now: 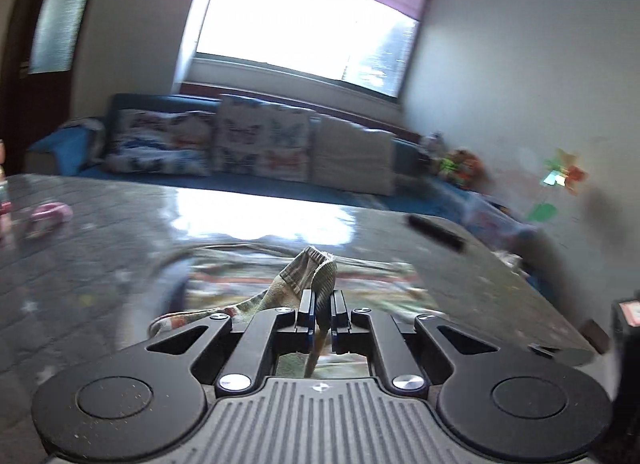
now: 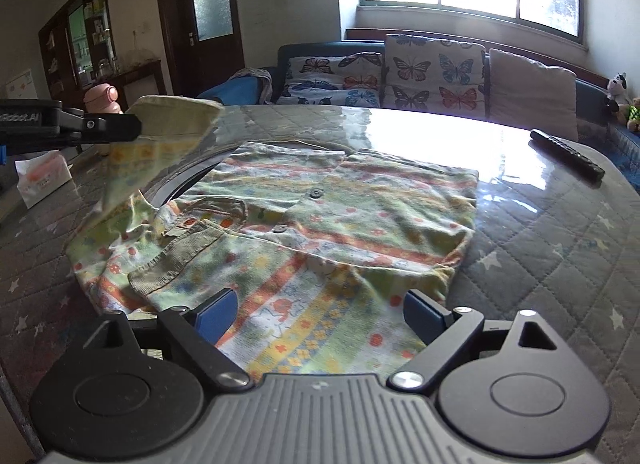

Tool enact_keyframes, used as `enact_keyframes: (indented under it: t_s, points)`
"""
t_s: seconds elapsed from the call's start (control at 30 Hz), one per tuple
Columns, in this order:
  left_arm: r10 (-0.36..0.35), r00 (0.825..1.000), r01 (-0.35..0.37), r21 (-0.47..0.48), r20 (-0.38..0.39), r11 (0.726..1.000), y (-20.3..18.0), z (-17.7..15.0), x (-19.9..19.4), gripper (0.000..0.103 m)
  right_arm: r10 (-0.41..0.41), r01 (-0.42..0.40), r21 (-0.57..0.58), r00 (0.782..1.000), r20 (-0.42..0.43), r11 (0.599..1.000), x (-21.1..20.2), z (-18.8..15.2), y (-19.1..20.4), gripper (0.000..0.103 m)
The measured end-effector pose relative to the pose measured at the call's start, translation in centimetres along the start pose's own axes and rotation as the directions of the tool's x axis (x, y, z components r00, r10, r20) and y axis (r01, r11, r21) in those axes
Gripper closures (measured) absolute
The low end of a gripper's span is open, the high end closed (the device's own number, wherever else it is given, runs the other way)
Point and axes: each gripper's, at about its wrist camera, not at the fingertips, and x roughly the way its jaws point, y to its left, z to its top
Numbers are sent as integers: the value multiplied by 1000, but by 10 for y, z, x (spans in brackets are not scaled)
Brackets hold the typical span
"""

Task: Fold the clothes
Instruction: 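Fold the held sleeve across the shirt front and open the left gripper, then grasp the shirt hem with both grippers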

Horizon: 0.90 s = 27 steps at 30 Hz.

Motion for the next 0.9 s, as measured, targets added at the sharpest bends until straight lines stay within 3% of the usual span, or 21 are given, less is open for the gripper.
enact_keyframes:
  t_s: [0.2, 0.27, 0.33, 0.37, 0.5, 0.63, 0.8, 0.9]
  points:
    - [-110, 990, 117, 82, -93, 990, -44, -15, 25, 88, -38, 38, 33, 999, 6, 999, -9, -3, -17, 14]
    - [-128, 985, 141, 102, -119, 985, -51, -20, 29, 74, -49, 49, 38, 999, 6, 998, -11, -4, -21, 15]
    - [-135, 981, 151, 120, -137, 981, -53, -26, 28, 53, -57, 57, 48, 998, 4, 997, -14, -3, -25, 15]
    - [-133, 982, 151, 134, -136, 979, -52, -28, 26, 51, -58, 58, 53, 998, 6, 997, -15, -3, -27, 16]
    - [-77, 990, 97, 166, -118, 981, -35, -29, 16, 46, -38, 37, 92, 999, 13, 995, -20, 1, -32, 24]
    - [44, 993, -27, 152, -108, 988, -2, -27, 15, 45, 18, -17, 106, 1000, -1, 994, -12, 5, -26, 42]
    - [189, 975, -167, 169, -120, 971, 35, -35, 15, 45, 64, -57, 98, 996, -65, 994, 13, 4, -12, 67]
    - [225, 963, -198, 175, -147, 964, 47, -44, 15, 45, 72, -61, 115, 992, -100, 991, 24, 2, -10, 77]
